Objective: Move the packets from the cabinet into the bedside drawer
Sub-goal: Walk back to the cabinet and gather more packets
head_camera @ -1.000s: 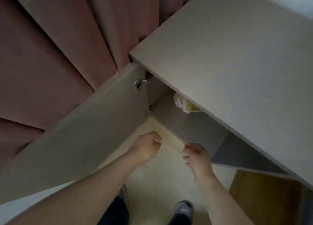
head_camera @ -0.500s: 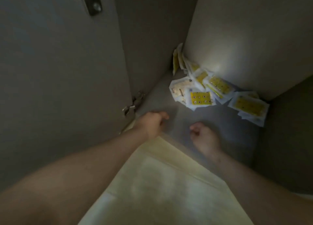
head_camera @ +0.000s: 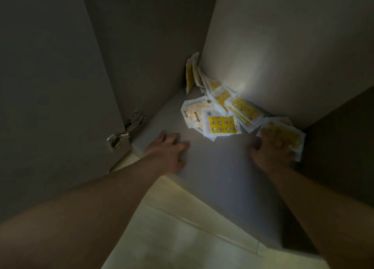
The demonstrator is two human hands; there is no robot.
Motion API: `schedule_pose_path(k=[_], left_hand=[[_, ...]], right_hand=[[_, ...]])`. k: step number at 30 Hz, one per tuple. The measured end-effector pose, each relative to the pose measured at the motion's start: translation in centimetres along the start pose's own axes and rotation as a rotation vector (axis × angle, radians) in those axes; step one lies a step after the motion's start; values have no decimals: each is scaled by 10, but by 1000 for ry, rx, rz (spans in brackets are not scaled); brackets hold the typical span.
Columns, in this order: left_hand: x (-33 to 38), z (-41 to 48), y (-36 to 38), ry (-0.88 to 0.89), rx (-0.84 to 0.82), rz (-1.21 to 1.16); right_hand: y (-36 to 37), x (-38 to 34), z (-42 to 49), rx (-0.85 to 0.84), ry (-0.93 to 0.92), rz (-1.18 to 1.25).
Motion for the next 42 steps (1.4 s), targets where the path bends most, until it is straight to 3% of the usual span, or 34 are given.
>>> schedule_pose_path(k=[2,5,8,11,17,20,22,24,28,32,39,42], left_hand=[[3,7,-2,20,-11,25],[6,16,1,38,-17,6],[0,20,5,44,-37,-49],[-7,18,14,50,-33,-80],[-12,6,14,61,79,-84],[-6,2,20,76,107,59],[1,0,20,96,153,55],[7,0,17,108,180,20],[13,3,24,107,131,5],[18,2,28,116,92,-83],[-3,1,6,155,107,-263],[-5,5,4,171,114,-397]], right_hand=[[-17,33,34,51,44,62],[12,65,63,-220,131,360],[39,44,42,-247,122,246],[62,-21,2,-250,-112,72],[90,-128,-88,-330,-477,-11],[64,-132,-99,-188,-584,290],[20,-101,-82,96,-515,479],[-7,-67,-50,231,-343,346],[-13,-19,25,15,-95,176],[29,-4,25,-204,-54,90],[29,-111,-17,15,-310,-281],[37,-111,-4,-108,-295,-210]])
Point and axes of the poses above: each hand's wrist, its own z-axis towards the middle knuckle, its own y-axis out of the palm, x = y × z, the point moved 10 cm from there along z, towards the middle knuckle, and after that the axes turned 8 degrees about -x, right-handed, at the moved point
